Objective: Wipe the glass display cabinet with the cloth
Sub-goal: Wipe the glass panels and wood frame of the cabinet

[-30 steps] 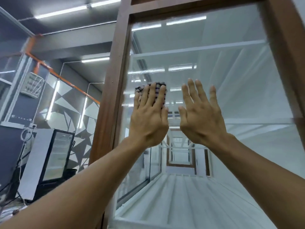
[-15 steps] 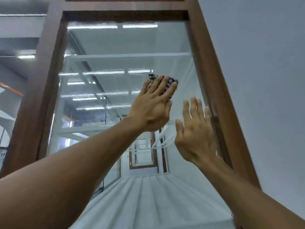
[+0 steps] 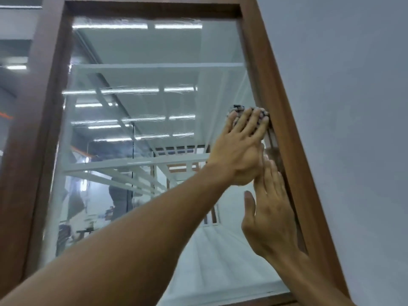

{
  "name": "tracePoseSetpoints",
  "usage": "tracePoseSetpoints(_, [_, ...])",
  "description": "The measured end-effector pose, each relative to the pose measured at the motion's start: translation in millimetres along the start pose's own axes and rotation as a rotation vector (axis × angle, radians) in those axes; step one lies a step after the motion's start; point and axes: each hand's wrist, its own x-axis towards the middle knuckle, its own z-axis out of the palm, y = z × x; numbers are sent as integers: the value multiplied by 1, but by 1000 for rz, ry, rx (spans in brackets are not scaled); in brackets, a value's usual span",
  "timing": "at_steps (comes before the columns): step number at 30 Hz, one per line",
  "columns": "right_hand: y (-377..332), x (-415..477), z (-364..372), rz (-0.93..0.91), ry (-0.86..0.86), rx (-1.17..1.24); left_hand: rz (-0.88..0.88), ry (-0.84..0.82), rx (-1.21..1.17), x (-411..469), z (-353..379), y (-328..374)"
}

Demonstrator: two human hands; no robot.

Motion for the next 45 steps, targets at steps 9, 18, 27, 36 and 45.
tracePoseSetpoints(9, [-59,27,28,-138,-72,-171,-178,75,-17,-95,-7,-83])
tracePoseSetpoints(18, [-150,55,74,-287,-143,-152,-380,151,-72,-170,-18,-150])
tracePoseSetpoints(27, [-171,26,82,-333,-191,-106,-613,226,-111,-258,-10,-137])
tracePoseSetpoints(36, [-106,22,48,-121,-127,-157,-467,162,-87,-153,-5,-97])
tracePoseSetpoints(45, [-33,18,10,-67,-99,-197,-286,72,-64,-89,2,-45])
